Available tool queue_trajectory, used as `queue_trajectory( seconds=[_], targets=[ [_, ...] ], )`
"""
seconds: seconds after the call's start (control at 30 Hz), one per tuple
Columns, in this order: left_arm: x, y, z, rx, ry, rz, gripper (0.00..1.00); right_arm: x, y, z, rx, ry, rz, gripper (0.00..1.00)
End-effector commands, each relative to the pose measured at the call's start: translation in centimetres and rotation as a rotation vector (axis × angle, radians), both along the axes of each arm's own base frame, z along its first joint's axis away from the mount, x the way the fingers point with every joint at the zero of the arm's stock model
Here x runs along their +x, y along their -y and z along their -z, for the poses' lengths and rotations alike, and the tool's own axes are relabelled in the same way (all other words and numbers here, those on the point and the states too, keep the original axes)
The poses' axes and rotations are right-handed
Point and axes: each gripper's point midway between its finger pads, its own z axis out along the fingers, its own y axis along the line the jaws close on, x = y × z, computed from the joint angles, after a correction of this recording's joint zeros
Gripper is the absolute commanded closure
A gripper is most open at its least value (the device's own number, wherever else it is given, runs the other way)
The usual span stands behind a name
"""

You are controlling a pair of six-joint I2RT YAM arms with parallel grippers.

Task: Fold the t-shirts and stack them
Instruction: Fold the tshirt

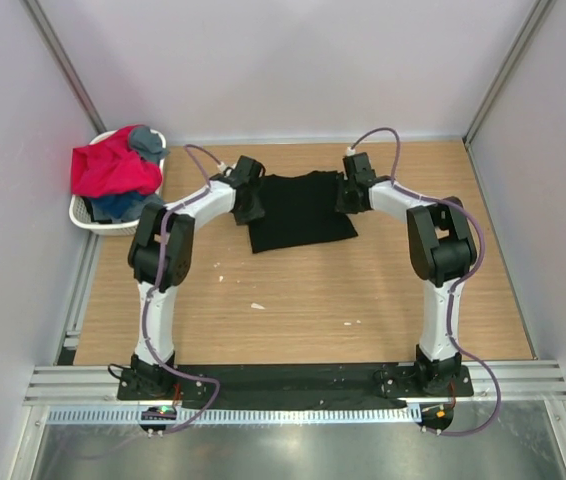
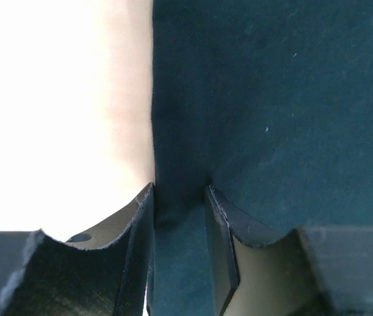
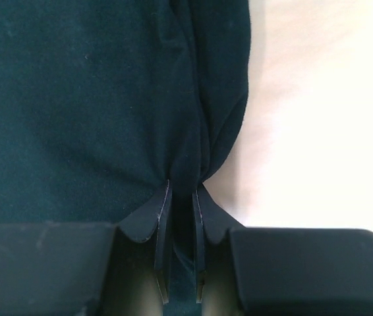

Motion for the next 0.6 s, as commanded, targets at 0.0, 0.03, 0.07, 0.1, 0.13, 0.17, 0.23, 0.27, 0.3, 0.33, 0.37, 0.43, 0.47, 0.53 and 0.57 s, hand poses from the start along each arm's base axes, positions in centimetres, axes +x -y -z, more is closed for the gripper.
queue_trajectory(
  seconds=[0.0,0.03,0.07,0.1,0.13,0.17,0.23,0.27,0.3,0.33,0.37,0.43,0.47,0.53,0.57],
  targets=[
    [-7.4,-5.6,1.1,0.16,-0.115,-0.092,0.63,-11.0,-5.5,4.4,0.012,-0.277,-0.167,0.85],
    [-8.2,-6.2,-1.1,0.148,-0.072,-0.105,0.63,-12.1,-6.1,4.2,0.025,-0.29,-0.173,0.85],
    [-9.3,-6.9,-1.3,0.161,-0.068,-0.116,0.63,-12.9,-6.7,3.2,0.044,-0.282,-0.18,0.85],
    [-10.7,-7.6,-1.2,0.168,-0.082,-0.12,0.63,-14.4,-7.7,2.8,0.058,-0.295,-0.183,0.85],
    [-12.9,-8.7,-1.8,0.168,-0.081,-0.126,0.63,-16.2,-7.5,3.3,0.058,-0.326,-0.177,0.85],
    [-14.4,-9.4,-1.7,0.175,-0.096,-0.131,0.63,-16.9,-7.9,1.7,0.079,-0.304,-0.18,0.85],
    [-17.5,-10.5,-1.3,0.176,-0.133,-0.137,0.63,-20.0,-8.2,1.9,0.095,-0.347,-0.16,0.85],
    [-18.4,-10.8,-2.7,0.158,-0.106,-0.141,0.63,-20.8,-8.3,1.4,0.105,-0.346,-0.156,0.83],
    [-19.1,-11.0,-3.1,0.152,-0.103,-0.139,0.63,-21.9,-8.1,0.9,0.114,-0.345,-0.154,0.83],
    [-20.0,-11.3,-3.0,0.147,-0.107,-0.138,0.63,-23.1,-8.7,0.5,0.124,-0.35,-0.156,0.82],
    [-21.0,-11.7,-3.7,0.134,-0.087,-0.136,0.62,-23.8,-8.8,0.4,0.125,-0.358,-0.157,0.81],
    [-21.9,-11.7,-4.0,0.106,-0.073,-0.129,0.61,-25.2,-8.6,0.1,0.119,-0.361,-0.148,0.75],
    [-22.2,-11.7,-4.1,0.093,-0.067,-0.128,0.6,-25.7,-8.1,0.2,0.096,-0.371,-0.137,0.72],
    [-22.1,-11.3,-5.5,0.051,-0.028,-0.127,0.55,-25.3,-7.2,-0.5,0.065,-0.336,-0.113,0.65],
    [-22.1,-11.2,-6.0,0.045,-0.022,-0.126,0.53,-25.5,-6.6,-0.8,0.035,-0.341,-0.105,0.62]
  ],
)
